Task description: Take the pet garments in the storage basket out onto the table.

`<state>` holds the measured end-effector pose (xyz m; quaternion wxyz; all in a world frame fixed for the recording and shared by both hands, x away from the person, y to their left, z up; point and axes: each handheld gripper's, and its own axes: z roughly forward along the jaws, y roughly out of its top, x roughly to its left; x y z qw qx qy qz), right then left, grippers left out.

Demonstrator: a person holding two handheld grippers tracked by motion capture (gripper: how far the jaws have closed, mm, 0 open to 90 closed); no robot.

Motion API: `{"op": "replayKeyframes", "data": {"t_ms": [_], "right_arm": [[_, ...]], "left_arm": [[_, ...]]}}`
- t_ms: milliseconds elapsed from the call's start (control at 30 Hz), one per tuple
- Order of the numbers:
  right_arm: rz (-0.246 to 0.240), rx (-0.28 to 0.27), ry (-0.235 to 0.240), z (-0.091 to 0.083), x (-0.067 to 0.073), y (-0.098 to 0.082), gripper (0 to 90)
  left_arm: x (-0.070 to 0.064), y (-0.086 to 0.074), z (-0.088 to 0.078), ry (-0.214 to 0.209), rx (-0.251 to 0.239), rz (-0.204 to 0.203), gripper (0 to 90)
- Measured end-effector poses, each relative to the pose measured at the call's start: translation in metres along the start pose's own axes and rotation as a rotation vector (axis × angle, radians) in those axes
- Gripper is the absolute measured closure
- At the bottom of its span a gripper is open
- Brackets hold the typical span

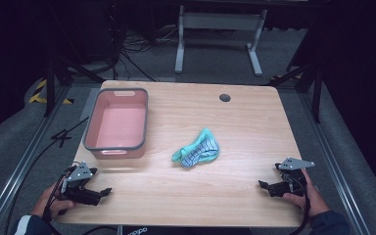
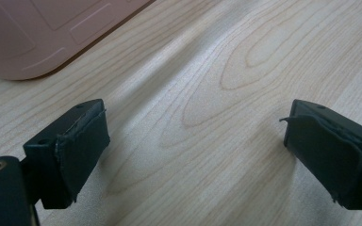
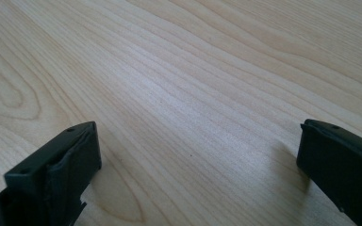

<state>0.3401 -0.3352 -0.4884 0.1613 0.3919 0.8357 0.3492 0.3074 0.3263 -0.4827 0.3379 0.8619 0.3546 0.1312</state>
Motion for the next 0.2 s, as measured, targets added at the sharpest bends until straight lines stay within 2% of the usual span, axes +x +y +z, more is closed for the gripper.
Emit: {"op": "replayKeyframes", "data": {"t_ms": [200], "right_arm": [[0.000, 0.000, 0.000, 0.0000, 0.0000, 0.0000, 0.6]], "left_arm": [[-0.0016, 0.0011, 0.0013, 0.005, 0.005, -0.006, 5.5]]}}
